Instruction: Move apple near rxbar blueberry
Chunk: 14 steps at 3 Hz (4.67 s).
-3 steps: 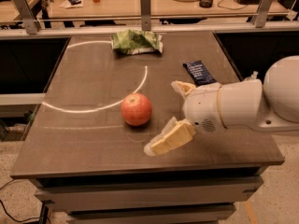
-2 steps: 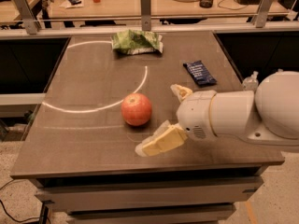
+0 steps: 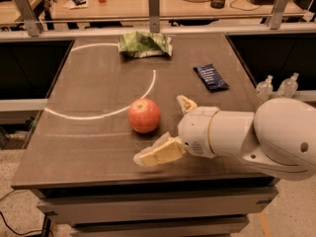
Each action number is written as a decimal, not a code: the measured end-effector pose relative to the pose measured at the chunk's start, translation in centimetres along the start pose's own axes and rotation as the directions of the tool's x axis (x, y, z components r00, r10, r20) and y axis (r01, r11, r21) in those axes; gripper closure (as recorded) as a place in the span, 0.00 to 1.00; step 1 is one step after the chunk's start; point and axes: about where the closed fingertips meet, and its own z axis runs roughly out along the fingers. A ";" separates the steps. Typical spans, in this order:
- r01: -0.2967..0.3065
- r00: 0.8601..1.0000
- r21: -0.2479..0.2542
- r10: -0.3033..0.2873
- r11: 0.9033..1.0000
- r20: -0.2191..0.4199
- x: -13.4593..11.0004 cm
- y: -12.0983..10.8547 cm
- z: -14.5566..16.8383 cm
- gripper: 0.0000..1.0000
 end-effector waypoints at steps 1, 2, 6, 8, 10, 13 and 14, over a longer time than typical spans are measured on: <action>0.007 0.999 0.004 -0.007 1.000 0.038 -0.8 -0.5 1.3 0.00; 0.021 0.998 -0.008 -0.020 1.000 0.063 -1.8 -0.8 2.3 0.00; 0.017 0.999 -0.099 -0.013 0.995 0.049 -2.1 -0.2 5.2 0.64; 0.026 0.996 0.041 -0.029 0.999 0.078 -2.9 -2.2 1.9 1.00; -0.026 1.000 0.346 0.026 0.938 0.004 0.1 -6.4 -5.8 1.00; -0.071 0.996 0.600 0.090 0.797 -0.001 1.9 -10.3 -12.4 1.00; -0.047 0.997 0.665 0.075 0.746 -0.015 2.2 -12.2 -13.3 1.00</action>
Offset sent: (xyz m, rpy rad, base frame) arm 0.0351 0.0308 0.0082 0.0725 -0.0588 0.0427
